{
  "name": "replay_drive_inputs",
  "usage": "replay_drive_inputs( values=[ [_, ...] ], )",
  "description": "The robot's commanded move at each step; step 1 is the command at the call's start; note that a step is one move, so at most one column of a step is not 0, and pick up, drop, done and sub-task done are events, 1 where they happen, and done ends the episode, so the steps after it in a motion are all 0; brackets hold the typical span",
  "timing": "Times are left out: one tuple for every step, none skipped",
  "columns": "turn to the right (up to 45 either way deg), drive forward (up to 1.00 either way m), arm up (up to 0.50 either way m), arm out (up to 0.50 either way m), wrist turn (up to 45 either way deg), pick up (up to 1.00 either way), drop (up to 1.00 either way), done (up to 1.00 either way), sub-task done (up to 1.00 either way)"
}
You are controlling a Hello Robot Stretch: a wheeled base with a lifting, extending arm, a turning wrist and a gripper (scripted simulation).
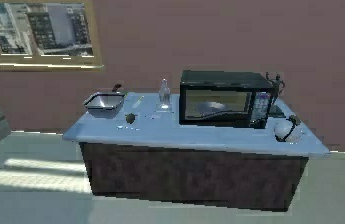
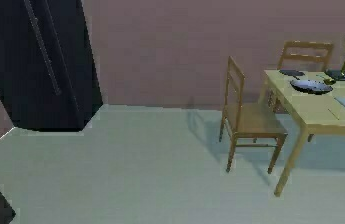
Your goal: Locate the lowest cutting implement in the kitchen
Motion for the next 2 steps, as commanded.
replay_drive_inputs(
  values=[
    [0.0, 0.55, 0.00, 0.00, 0.0, 0.00, 0.00, 0.00, 0.00],
    [-12.0, 0.00, 0.00, 0.00, 0.0, 0.00, 0.00, 0.00, 0.00]
  ],
)
